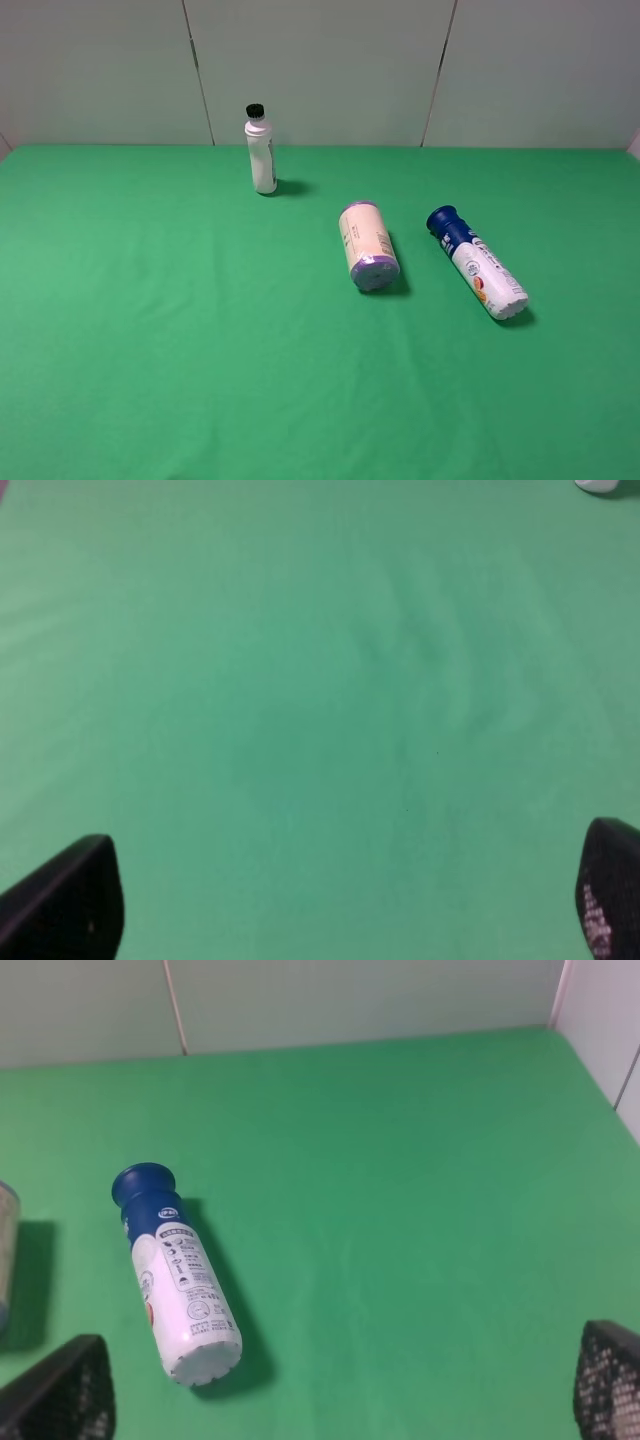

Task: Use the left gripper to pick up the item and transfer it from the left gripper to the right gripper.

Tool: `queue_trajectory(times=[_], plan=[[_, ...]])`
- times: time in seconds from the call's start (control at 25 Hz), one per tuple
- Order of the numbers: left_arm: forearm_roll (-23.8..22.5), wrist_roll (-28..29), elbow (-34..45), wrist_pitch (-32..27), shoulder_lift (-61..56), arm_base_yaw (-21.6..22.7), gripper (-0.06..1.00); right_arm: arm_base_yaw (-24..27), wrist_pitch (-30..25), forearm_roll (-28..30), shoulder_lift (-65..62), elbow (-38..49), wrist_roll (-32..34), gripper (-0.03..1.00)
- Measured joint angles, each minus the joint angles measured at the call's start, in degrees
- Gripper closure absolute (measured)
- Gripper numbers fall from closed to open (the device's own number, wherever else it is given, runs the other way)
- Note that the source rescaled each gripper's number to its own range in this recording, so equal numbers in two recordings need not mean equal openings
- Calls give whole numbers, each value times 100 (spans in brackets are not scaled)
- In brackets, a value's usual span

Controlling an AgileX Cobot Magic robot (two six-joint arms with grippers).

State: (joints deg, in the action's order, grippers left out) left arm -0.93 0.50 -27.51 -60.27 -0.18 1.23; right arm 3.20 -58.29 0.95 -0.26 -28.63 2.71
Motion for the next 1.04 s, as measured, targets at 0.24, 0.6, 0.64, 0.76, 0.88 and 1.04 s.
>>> queue_trajectory(times=[0.24, 0.6, 0.64, 0.76, 0.88, 1.04], plan=[[0, 0, 0, 7, 0, 0, 15, 0, 0, 0, 0, 0, 0, -3], [0, 0, 0, 7, 0, 0, 15, 0, 0, 0, 0, 0, 0, -3], [0, 0, 0, 7, 0, 0, 15, 0, 0, 0, 0, 0, 0, -3], [0, 0, 0, 7, 0, 0, 15, 0, 0, 0, 0, 0, 0, -3], [0, 0, 0, 7, 0, 0, 15, 0, 0, 0, 0, 0, 0, -3], [0, 0, 0, 7, 0, 0, 15, 0, 0, 0, 0, 0, 0, -3]])
